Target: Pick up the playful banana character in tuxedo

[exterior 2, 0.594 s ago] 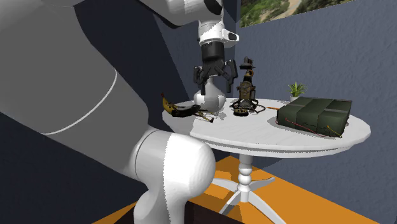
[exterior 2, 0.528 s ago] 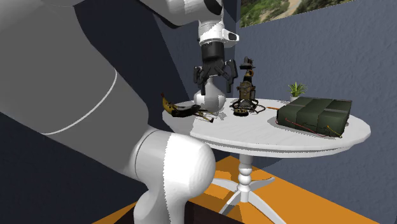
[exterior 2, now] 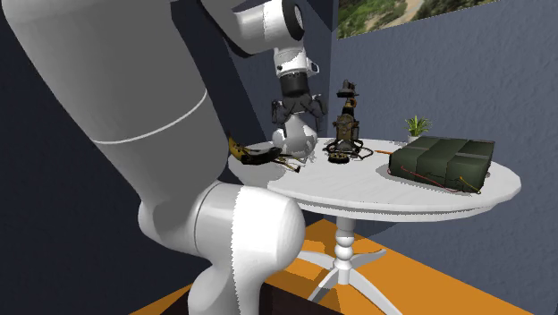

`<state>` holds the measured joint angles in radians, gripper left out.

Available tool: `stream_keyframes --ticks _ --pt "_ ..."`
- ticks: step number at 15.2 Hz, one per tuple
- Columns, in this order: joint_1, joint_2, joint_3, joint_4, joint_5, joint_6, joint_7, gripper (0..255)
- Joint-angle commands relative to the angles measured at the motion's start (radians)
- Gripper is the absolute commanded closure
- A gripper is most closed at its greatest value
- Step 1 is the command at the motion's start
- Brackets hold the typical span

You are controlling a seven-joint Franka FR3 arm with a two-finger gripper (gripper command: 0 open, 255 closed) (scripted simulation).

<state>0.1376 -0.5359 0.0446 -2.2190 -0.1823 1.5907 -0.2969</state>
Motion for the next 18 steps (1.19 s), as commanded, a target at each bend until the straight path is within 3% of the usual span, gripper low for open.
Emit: stream_keyframes --ticks 1,13,18 --pt "0.040 0.043 0.005 0.014 -0.014 0.046 -0.102 0" --pt "0.260 0.202 0.064 0.035 -0.048 0.290 -0.660 0" --pt "0.263 0.209 0.065 -0.013 -0.053 0.345 -0.654 0"
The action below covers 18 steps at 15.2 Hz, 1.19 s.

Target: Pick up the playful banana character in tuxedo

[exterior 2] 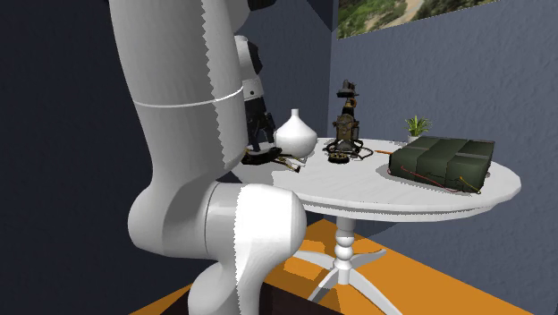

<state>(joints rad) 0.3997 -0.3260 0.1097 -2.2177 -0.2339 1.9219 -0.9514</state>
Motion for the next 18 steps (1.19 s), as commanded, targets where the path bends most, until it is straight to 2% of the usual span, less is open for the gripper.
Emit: stream_keyframes --ticks 1,5,6,15,18 --pt "0.000 0.001 0.000 -0.026 -0.003 0.027 0.004 0" --pt "-0.001 0.008 0.000 -0.054 -0.007 0.061 0.012 0" --pt "0.000 0.008 0.000 -0.055 -0.007 0.062 0.013 255" --pt "0.000 0.008 0.000 -0.054 -0.007 0.061 0.013 255" --pt "0.000 0.000 -0.001 -0.021 -0.002 0.022 0.002 255"
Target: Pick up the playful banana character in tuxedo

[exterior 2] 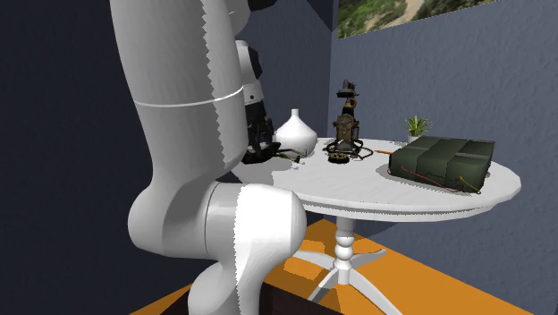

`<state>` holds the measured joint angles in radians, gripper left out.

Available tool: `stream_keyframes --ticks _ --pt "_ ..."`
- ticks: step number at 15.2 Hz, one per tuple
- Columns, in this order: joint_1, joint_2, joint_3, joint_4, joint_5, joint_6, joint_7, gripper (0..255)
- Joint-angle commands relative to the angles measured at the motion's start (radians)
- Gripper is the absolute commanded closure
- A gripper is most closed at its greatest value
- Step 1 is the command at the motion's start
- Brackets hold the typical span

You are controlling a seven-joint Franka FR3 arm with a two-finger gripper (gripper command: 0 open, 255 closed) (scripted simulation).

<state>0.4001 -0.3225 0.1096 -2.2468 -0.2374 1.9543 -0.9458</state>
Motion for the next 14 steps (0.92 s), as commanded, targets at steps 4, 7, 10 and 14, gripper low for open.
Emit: stream_keyframes --ticks 4,7,10,14 --pt "0.001 -0.010 0.000 0.055 0.007 -0.063 -0.016 255" --pt "0.001 -0.013 0.000 0.092 0.010 -0.102 -0.026 255" --pt "0.001 -0.014 0.000 0.131 0.012 -0.141 -0.035 255" --pt "0.001 -0.014 0.000 0.160 0.014 -0.169 -0.041 255"
